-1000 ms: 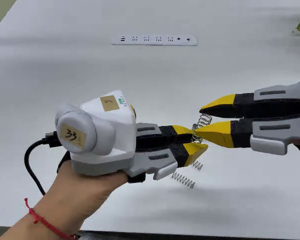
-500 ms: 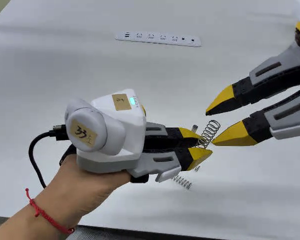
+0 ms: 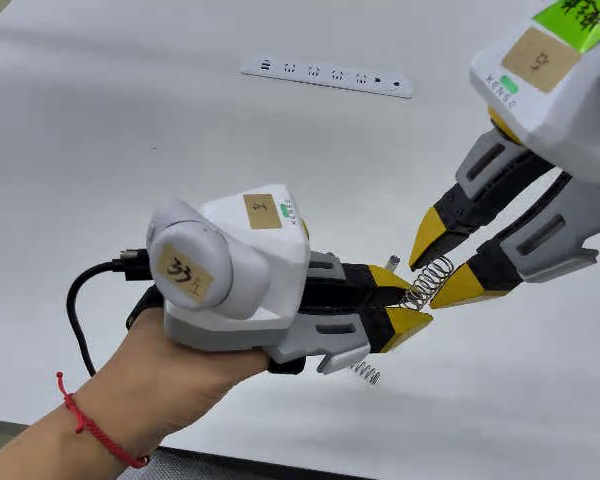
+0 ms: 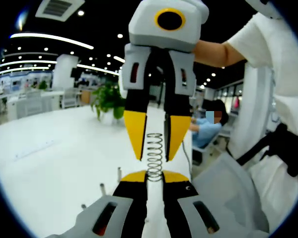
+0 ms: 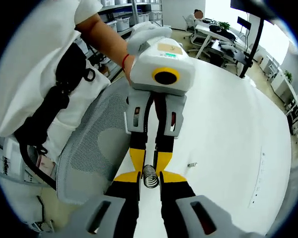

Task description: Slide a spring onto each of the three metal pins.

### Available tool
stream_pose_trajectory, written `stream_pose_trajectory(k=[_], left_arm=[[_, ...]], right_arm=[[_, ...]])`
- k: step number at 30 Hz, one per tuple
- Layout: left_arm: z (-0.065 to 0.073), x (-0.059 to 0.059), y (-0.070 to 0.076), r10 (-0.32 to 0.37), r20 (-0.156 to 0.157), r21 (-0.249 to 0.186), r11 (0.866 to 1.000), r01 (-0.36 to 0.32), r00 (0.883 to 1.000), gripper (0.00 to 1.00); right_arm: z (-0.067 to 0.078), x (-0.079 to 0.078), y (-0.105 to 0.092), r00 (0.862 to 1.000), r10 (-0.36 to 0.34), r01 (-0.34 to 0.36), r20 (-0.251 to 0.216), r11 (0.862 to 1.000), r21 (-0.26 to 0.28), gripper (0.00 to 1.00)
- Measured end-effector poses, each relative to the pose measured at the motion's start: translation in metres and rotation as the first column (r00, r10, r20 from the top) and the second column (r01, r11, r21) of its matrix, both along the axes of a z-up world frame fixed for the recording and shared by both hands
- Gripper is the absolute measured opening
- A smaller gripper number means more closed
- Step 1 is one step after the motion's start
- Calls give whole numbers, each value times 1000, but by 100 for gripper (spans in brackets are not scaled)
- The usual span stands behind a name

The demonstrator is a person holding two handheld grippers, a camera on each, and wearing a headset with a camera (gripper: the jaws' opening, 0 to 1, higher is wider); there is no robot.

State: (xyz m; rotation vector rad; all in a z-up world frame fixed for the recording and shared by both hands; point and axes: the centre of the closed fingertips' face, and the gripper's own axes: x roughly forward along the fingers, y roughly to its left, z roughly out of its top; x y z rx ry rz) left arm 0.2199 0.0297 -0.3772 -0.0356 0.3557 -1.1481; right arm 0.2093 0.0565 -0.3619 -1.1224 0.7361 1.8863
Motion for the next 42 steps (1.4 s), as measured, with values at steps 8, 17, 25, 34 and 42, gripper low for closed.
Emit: stream_pose_trajectory(k=[8, 17, 25, 34, 42], left_arm=[[1, 0, 1, 6, -1, -9, 1000, -6, 1000, 10], [1, 1, 1, 6, 3, -14, 1000, -6, 1000, 10], [-1, 0, 2, 4, 15, -9, 1000, -4, 1000, 11], [-3, 1, 5, 15, 9, -15, 1000, -15, 1000, 12], [-7, 1, 15, 44, 7, -12, 999, -44, 999, 16]], right_arm=[[1, 1, -1, 1000, 21, -21, -1, 1000, -18, 13], [1, 3, -5, 1000, 26, -25, 6, 999, -40, 12], [-2, 1, -2, 1000, 9, -9, 4, 998, -59, 12], [-3, 0, 3, 1000, 12, -12, 7, 998, -59, 12], [-2, -2, 7, 1000, 16, -15, 6, 998, -62, 12]])
